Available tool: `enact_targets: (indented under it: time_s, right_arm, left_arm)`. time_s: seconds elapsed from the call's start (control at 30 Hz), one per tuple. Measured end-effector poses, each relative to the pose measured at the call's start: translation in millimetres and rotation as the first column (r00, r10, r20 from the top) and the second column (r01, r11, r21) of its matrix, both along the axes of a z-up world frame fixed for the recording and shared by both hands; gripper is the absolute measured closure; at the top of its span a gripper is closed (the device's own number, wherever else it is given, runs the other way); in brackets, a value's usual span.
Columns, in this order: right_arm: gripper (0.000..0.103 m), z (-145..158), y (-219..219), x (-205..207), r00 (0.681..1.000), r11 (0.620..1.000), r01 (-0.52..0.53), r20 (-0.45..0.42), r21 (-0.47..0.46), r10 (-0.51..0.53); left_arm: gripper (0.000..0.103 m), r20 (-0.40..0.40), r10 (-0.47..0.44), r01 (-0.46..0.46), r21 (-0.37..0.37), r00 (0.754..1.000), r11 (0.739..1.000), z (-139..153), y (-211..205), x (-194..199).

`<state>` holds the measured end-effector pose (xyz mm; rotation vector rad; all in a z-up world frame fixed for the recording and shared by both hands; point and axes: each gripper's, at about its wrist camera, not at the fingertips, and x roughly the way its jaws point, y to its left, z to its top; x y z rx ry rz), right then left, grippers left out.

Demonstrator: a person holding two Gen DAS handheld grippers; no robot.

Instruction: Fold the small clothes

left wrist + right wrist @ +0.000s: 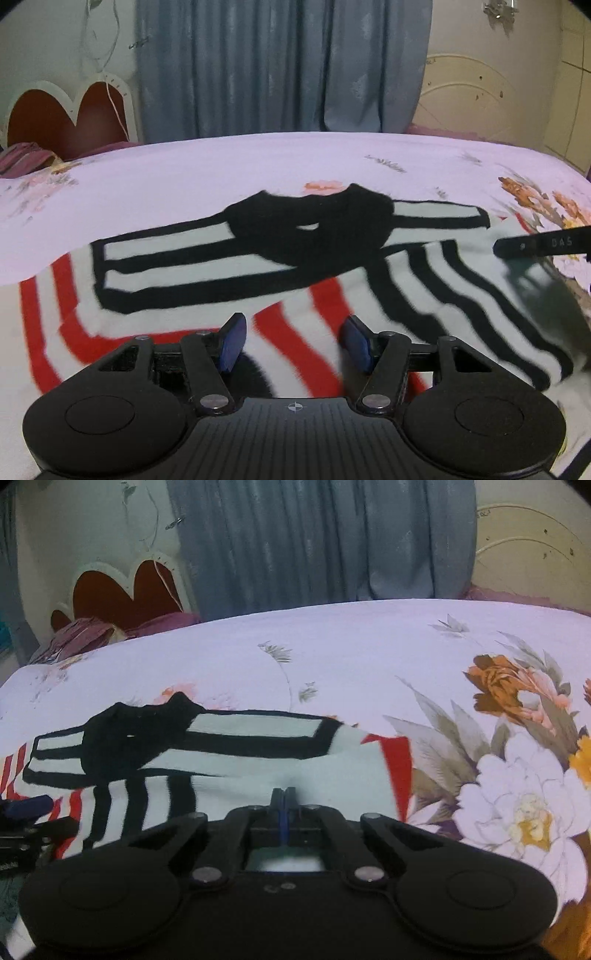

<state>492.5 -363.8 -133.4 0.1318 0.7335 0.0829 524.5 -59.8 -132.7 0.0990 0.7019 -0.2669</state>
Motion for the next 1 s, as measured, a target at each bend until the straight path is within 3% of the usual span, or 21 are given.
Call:
enact_targets:
  time_s: [0.07,0.1,0.13,0.17,0.27,0.33,0.37,0.43,0.57,0.7,0.73,0.8,1.0]
  right_arm:
    - [0.100,1,15,-2,1.000,0.997,-0.004,0.004,-0.074,0.005]
    - [0.094,4,23,-5,1.000,0.995,-0.007,0.006,-0.095,0.008]
    - [0.079,9,27,-11,1.000,0.996,-0.009,0.025,-0.094,0.012]
    - [0.075,15,30,-20,0.999,0.996,-0.009,0.050,-0.093,0.014]
    - [0.079,20,35,-53,0.998,0.996,-0.023,0.060,-0.082,0.028]
    - [0.083,11,37,-64,0.999,0.995,-0.040,0.017,-0.093,0.041]
    - [0.083,1,38,-66,0.999,0.993,-0.049,-0.023,-0.111,0.047]
    - [0.082,-3,42,-70,0.998,0.988,-0.063,-0.003,-0.144,0.063]
    - [0.078,16,43,-77,0.998,0.989,-0.063,0.009,-0.131,0.064]
    - [0.076,14,44,-99,0.997,0.985,-0.083,-0.008,-0.149,0.083]
    - [0.077,7,43,-100,0.995,0.984,-0.091,-0.050,-0.156,0.084]
    - [0.077,2,40,-103,0.995,0.985,-0.091,-0.048,-0.144,0.084]
    - [0.076,7,38,-93,0.991,0.985,-0.119,-0.080,-0.125,0.110]
  left_arm:
    - [0.045,0.002,0.021,-0.021,0.021,1.000,1.000,4,-5,-1]
    - [0.045,0.019,0.032,-0.033,0.030,0.999,0.999,10,-10,-6]
    - [0.045,0.042,0.030,-0.031,0.027,0.999,0.999,16,-12,-13]
    - [0.045,0.056,0.026,-0.027,0.018,0.998,0.999,20,-14,-20]
    - [0.045,0.014,0.059,-0.059,-0.014,0.998,0.998,16,-11,-36]
    - [0.044,-0.016,0.075,-0.075,0.010,0.997,0.997,2,-9,-41]
    - [0.043,0.011,0.074,-0.074,0.009,0.997,0.997,-2,-8,-46]
    - [0.043,-0.002,0.085,-0.085,0.019,0.996,0.996,2,-10,-45]
    - [0.043,0.021,0.103,-0.103,0.019,0.994,0.994,22,-12,-59]
    - [0.042,-0.036,0.133,-0.133,0.016,0.990,0.991,10,-16,-70]
    - [0.038,-0.040,0.145,-0.144,0.012,0.989,0.989,4,-15,-70]
    - [0.036,-0.048,0.177,-0.178,-0.015,0.983,0.984,2,-13,-68]
    - [0.036,-0.070,0.207,-0.205,0.032,0.976,0.978,7,-22,-67]
